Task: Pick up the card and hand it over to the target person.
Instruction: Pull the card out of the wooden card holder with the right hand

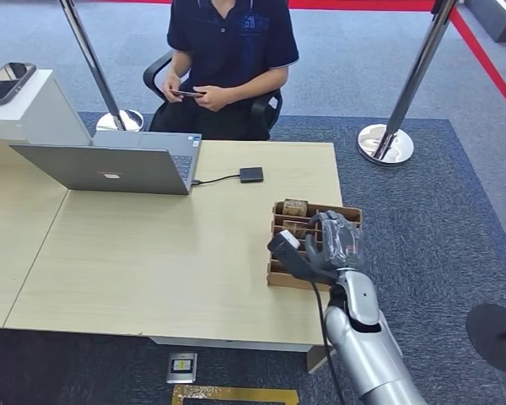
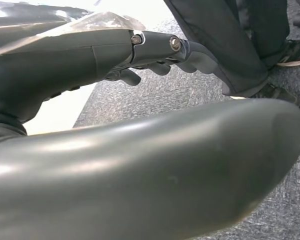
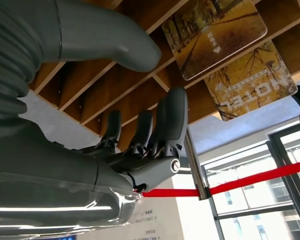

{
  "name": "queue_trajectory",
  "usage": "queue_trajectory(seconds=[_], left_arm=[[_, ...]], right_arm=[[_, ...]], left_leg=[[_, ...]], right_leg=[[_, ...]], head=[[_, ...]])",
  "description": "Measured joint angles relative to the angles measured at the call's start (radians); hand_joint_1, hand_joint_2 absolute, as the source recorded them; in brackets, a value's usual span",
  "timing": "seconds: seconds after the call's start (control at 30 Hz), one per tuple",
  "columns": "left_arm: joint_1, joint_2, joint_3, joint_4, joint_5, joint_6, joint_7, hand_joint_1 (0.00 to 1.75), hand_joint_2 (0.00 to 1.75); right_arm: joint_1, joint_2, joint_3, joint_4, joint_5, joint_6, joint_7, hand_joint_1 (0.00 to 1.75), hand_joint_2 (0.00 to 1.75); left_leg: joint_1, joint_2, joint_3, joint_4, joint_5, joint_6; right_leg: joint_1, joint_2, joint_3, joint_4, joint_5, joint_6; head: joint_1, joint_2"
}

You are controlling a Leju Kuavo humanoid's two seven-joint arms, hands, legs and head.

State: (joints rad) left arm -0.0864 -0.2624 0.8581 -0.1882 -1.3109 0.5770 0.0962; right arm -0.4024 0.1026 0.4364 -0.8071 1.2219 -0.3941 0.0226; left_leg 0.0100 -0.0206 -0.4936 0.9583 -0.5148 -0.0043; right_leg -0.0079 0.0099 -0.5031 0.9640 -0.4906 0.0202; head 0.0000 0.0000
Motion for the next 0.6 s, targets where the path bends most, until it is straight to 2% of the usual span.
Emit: queue_trajectory(seconds=[0.37,0.6], left_arm=[[0.000,-0.001,0.005,0.000,0.005,0.004,0.002,0.00,0.00],[0.000,-0.003,0.008,0.000,0.009,0.008,0.005,0.00,0.00]], right_arm=[[0.024,-0.030,0.046,-0.123,0.056,-0.040,0.043,0.87,1.75],[0.037,-0.043,0.077,-0.200,0.107,-0.041,0.070,0.96,1.75]], left_leg=[[0.000,-0.002,0.000,0.000,0.000,0.000],[0.000,-0.002,0.000,0.000,0.000,0.000]], right_leg=[[0.000,-0.001,0.000,0.000,-0.001,0.000],[0.000,-0.001,0.000,0.000,0.000,0.000]], head=[[0.000,0.000],[0.000,0.000]])
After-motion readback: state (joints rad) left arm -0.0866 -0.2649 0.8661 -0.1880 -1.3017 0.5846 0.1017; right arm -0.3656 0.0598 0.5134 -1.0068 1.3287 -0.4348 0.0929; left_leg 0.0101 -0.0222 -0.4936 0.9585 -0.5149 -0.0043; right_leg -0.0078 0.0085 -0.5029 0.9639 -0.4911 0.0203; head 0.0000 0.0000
